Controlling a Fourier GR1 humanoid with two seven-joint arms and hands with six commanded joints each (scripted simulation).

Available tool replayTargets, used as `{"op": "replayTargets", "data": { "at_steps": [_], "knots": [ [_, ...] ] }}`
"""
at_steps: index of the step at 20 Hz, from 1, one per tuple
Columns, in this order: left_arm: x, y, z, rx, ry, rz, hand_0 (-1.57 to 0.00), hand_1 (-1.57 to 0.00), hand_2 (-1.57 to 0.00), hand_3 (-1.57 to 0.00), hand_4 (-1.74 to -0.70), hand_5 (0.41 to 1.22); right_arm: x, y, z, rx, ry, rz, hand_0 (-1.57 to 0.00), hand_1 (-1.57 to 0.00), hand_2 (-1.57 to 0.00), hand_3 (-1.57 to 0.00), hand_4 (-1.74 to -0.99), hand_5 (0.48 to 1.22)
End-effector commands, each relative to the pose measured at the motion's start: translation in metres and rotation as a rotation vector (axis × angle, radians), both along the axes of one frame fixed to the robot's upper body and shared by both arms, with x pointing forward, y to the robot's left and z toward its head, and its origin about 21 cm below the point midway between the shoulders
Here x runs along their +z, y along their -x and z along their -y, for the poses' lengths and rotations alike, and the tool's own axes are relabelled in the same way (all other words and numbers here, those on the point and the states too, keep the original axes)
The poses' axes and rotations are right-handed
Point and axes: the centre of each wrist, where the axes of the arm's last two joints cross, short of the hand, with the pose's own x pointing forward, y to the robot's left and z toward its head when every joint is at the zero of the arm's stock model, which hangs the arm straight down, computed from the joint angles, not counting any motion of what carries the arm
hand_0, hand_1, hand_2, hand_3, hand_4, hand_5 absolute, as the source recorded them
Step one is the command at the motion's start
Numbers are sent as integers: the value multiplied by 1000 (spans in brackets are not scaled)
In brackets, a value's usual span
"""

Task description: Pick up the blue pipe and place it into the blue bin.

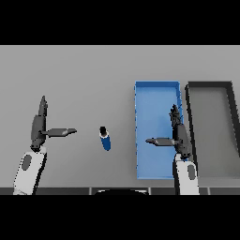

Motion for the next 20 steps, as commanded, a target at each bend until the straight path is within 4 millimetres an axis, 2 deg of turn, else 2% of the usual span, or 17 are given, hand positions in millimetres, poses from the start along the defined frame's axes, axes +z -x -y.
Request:
{"op": "replayTargets", "data": {
  "at_steps": [1,6,8,9,12,15,17,20],
  "knots": [
    [0,0,0,0,0,5,1,1,1,1,-966,593,0,0,0,-1,0,0,1,1,1,1,-1205,629],
    [-1,0,0,0,-1,9,1,1,1,1,-966,593,-2,1,1,0,-1,0,1,1,1,1,-1205,629],
    [-6,14,-25,-191,-120,8,1,1,1,1,-963,592,7,16,23,56,224,129,1,1,1,1,-1201,628],
    [-5,16,-34,-227,-152,-1,1,1,1,1,-960,590,10,20,24,77,275,139,1,1,1,1,-1197,627],
    [-9,17,-39,-288,-166,-10,1,1,1,1,-961,595,17,25,28,100,316,136,1,1,1,1,-1196,623],
    [-3,20,-36,-373,-142,3,1,1,1,1,-966,594,14,26,22,106,310,120,1,1,1,1,-1197,621],
    [1,30,-38,-455,-149,-3,1,1,1,1,-989,573,12,26,21,107,317,123,1,1,1,1,-1181,619],
    [2,38,-24,-576,-162,-59,1,1,1,1,-1048,535,16,25,21,113,320,142,1,1,1,1,-1176,615]
  ]
}}
